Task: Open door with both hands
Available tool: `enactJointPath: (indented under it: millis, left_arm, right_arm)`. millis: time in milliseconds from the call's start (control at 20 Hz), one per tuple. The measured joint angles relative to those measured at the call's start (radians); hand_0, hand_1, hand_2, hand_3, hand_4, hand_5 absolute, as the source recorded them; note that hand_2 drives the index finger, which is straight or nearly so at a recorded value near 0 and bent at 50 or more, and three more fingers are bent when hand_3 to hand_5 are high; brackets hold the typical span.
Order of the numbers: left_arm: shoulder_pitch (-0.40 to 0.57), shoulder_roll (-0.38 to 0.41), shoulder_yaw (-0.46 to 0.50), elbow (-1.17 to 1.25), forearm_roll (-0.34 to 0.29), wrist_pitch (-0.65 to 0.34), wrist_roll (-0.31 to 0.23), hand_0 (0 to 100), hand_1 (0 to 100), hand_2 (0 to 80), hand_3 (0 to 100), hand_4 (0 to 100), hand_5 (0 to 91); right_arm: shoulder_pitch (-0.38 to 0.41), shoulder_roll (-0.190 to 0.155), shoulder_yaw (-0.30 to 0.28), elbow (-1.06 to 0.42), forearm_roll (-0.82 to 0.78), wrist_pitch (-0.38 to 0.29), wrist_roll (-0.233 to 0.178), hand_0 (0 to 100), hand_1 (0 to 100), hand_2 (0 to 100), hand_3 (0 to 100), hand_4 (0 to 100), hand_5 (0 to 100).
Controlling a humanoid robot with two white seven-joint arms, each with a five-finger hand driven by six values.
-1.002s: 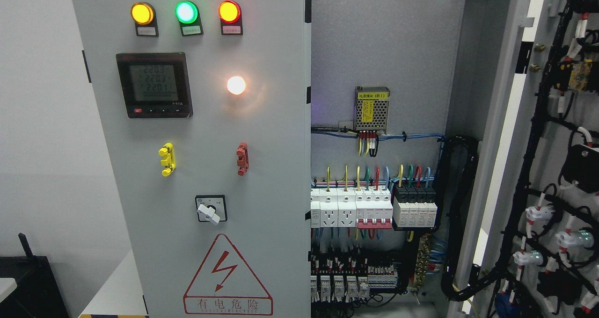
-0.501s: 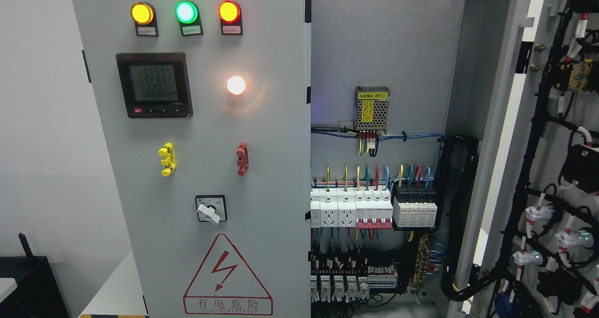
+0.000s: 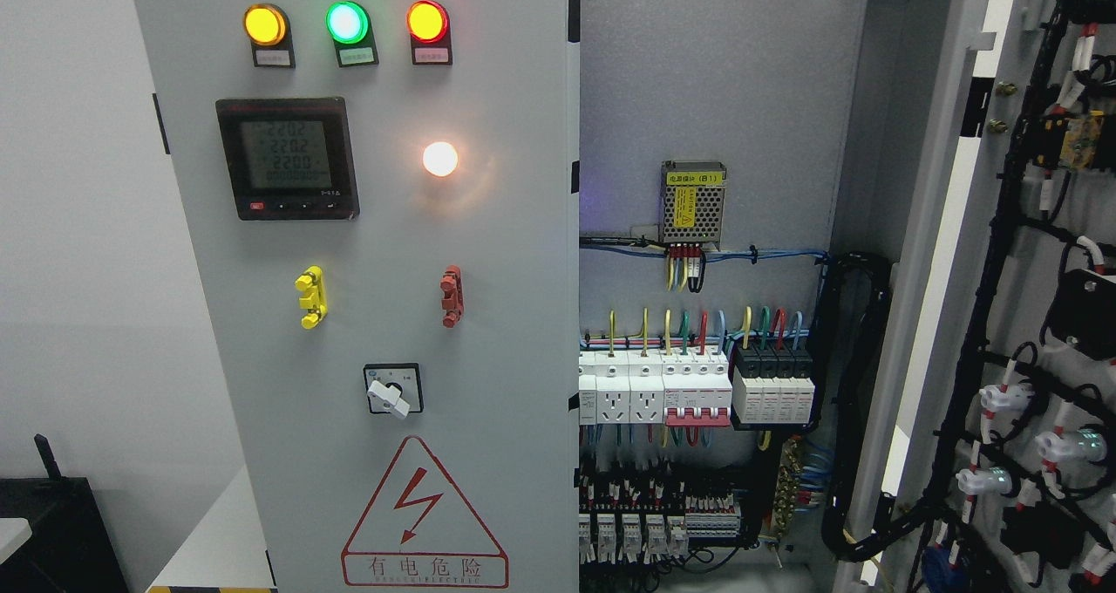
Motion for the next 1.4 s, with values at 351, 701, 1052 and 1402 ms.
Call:
enactJointPath:
  millis: [351, 701, 1052, 1402]
  left_arm:
    - [0.0, -0.004, 0.001, 0.0, 0.0, 0.0, 0.0, 0, 0, 0.0, 0, 3, 0.0]
    - [0.0, -0.005, 0.001, 0.0, 0.0, 0.0, -0.004, 0, 0, 0.0, 0, 3, 0.0]
    - [0.0, -0.006, 0.001, 0.0, 0.0, 0.0, -0.001, 0, 0, 0.0, 0, 3, 0.0]
    - [0.0, -0.007, 0.001, 0.0, 0.0, 0.0, 0.0, 0, 0, 0.0, 0, 3, 0.0]
  right_arm:
    - [-0.112, 0.0, 0.009, -0.022, 0.0, 0.004, -0.001, 11, 0, 0, 0, 0, 0]
    - [-0.215, 0.0, 0.013, -0.031, -0.001, 0.027, -0.003, 11, 0, 0, 0, 0, 0]
    - [-0.322, 0.01, 0.015, -0.033, -0.001, 0.089, -0.007, 11, 0, 0, 0, 0, 0]
    - [-0.422, 0.037, 0.018, -0.024, -0.004, 0.193, -0.011, 11, 0, 0, 0, 0, 0]
